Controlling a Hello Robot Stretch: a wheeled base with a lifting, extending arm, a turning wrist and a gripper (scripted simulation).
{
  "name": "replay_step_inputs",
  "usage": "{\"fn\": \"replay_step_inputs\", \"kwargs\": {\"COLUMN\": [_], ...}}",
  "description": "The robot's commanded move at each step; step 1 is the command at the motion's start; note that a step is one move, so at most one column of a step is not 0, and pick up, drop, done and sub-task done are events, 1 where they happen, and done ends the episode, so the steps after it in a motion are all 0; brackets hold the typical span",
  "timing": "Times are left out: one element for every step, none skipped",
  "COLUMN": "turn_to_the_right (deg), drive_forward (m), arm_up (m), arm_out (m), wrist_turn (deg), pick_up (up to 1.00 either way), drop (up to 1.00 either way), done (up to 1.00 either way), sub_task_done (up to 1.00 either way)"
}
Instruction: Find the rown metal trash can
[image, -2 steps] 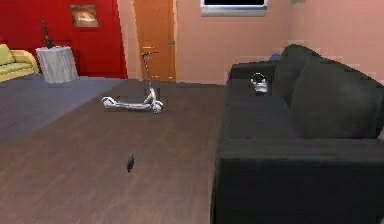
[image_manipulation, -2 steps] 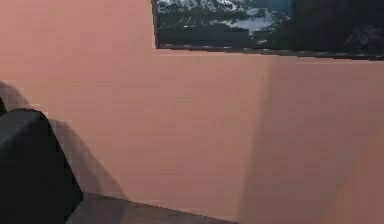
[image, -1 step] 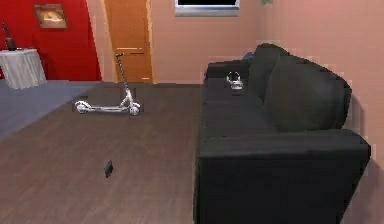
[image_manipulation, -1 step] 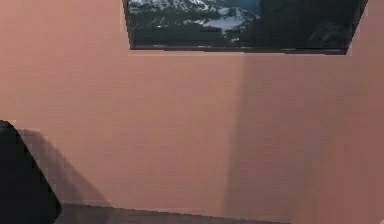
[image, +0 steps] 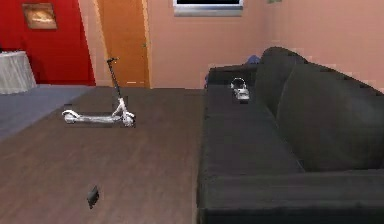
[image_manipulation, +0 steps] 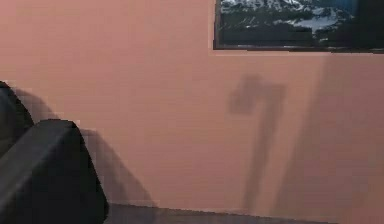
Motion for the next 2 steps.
{"fn": "replay_step_inputs", "kwargs": {"turn_to_the_right": [-45.0, -6.0], "drive_forward": [0.0, 0.0], "arm_up": [0.0, 0.0], "arm_out": [0.0, 0.0], "wrist_turn": [0.0, 0.0], "pick_up": [0.0, 0.0], "drop": [0.0, 0.0], "done": [0.0, 0.0], "sub_task_done": [0.0, 0.0]}}
